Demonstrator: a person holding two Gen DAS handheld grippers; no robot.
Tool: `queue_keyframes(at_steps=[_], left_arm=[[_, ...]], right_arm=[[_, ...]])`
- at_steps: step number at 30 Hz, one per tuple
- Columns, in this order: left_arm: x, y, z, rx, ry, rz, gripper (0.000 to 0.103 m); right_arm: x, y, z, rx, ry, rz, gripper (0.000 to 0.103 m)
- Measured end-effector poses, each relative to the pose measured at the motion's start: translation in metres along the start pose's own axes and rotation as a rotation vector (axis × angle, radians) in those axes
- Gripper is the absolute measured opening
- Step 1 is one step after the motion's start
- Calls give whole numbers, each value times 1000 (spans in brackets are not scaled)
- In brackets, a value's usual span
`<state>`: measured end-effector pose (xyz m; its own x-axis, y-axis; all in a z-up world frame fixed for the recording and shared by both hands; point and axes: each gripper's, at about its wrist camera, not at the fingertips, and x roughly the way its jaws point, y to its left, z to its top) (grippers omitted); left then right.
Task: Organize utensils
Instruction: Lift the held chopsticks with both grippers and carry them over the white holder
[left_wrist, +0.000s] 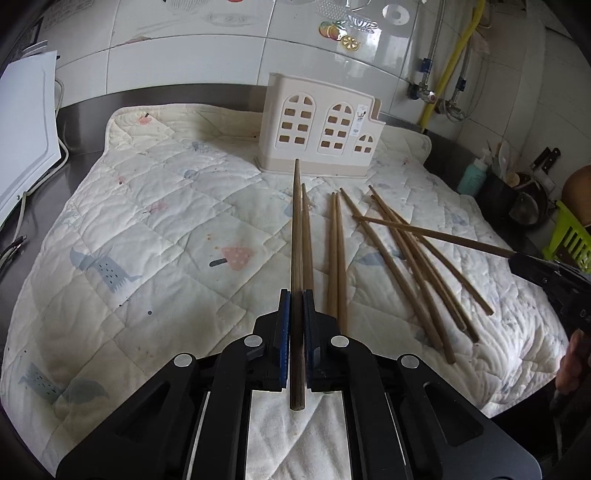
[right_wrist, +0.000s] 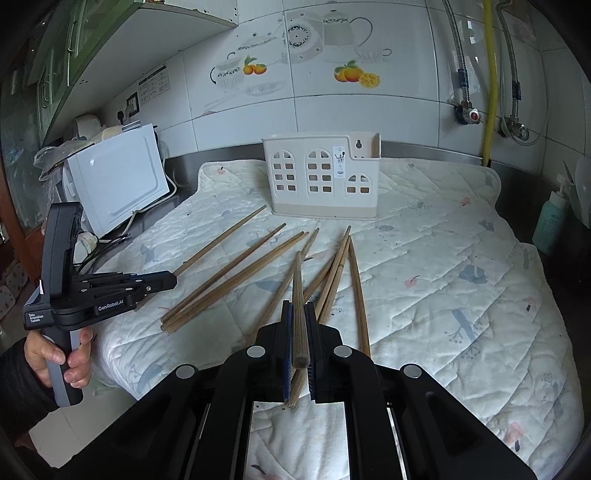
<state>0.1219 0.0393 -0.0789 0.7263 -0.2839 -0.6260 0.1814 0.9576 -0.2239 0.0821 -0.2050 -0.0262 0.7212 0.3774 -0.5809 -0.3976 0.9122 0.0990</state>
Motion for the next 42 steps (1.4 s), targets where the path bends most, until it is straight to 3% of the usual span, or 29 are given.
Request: queue_keyframes(at_steps=[4,11,17,25,33,42], left_arm=[[-10,4,6,-52,40,-66,5],[-30,2,13,1,22,-32,5],[-30,-1,16,43,66,-19,5],[-44,-5,33,69,50,-39,5],[-58,-8,61,118,-11,-3,5],[-61,-11,104,135,-44,-57,5]], right_arm=[[-9,1,14,5,-34,-4,6],[-17,5,40,-2,-74,-12,6],[-23,2,57,14,-105,-5,6],[-21,4,72,-22,-89,-4,6],[-30,-1,99,-43,-125,-9,6],[-36,-6,136,-59,-189,-11,6]])
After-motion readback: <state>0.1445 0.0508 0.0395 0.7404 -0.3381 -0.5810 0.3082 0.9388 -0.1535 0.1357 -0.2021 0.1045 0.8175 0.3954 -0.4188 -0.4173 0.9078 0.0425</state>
